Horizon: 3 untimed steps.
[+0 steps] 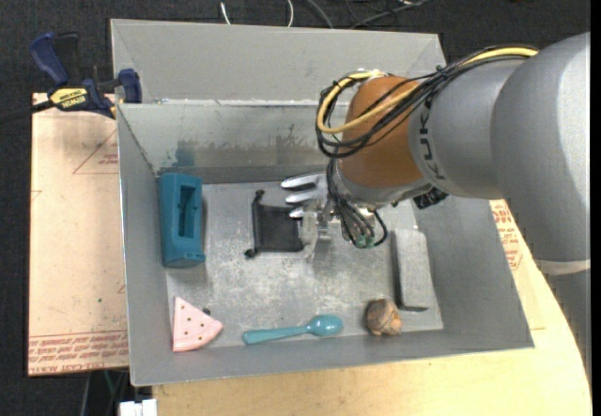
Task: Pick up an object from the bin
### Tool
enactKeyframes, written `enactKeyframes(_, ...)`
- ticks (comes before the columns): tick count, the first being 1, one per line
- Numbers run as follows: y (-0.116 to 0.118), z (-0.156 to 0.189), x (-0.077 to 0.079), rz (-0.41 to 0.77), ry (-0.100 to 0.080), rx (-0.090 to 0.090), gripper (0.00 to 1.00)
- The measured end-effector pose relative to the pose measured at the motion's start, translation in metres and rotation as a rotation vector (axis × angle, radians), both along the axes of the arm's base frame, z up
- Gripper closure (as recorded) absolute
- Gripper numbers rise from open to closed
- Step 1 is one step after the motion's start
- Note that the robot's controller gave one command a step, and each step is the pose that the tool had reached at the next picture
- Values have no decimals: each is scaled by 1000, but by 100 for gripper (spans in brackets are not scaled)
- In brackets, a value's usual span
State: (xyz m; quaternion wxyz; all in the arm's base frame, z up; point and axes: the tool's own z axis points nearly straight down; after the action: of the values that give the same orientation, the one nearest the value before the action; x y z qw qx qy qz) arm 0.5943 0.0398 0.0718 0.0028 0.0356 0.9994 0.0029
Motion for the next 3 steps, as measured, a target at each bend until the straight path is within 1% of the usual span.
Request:
enactKeyframes(1,-4,5,-7,-2,-3,1,100)
enactKeyframes(2,-1,14,-1,80,-5,1,100)
enactKeyframes(3,0,2,14,138,-5,0,100)
